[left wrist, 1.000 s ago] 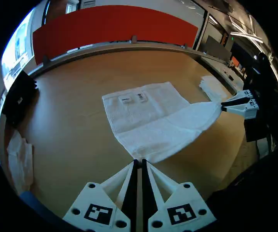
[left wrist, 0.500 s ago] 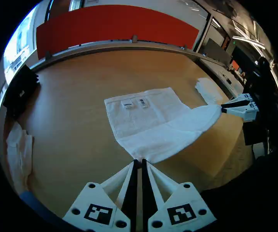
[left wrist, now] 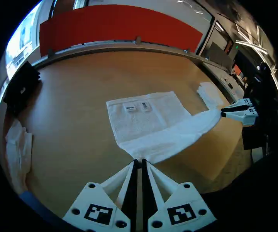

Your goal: Fold towel

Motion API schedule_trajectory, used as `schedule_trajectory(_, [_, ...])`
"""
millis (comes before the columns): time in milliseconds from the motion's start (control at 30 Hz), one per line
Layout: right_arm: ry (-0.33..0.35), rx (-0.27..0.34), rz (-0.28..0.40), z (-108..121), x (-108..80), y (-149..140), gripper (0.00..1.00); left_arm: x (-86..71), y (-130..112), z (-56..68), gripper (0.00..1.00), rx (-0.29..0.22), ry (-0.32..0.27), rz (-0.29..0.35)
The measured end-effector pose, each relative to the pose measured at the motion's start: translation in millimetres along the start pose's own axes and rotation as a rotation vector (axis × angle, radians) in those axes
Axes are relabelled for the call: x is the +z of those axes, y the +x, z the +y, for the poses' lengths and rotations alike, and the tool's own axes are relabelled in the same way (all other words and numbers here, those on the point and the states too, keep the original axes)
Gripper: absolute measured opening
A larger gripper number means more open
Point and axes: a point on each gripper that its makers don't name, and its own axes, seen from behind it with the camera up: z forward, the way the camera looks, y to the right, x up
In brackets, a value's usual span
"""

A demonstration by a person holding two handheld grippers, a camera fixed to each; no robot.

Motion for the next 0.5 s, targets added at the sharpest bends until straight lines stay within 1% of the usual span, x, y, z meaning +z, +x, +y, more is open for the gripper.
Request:
schedule_trajectory(200, [-0.006,0.002,0.001,11,11.7,9,0.13,6.6,16,-6.7,0.07,-0.019,0.011,0.021])
schedule_trajectory(500, [-0.034,0.009,0.009,36,39.8,28,0.13,29.4,43,-20.9,0.07,-0.018,0.030,0.047])
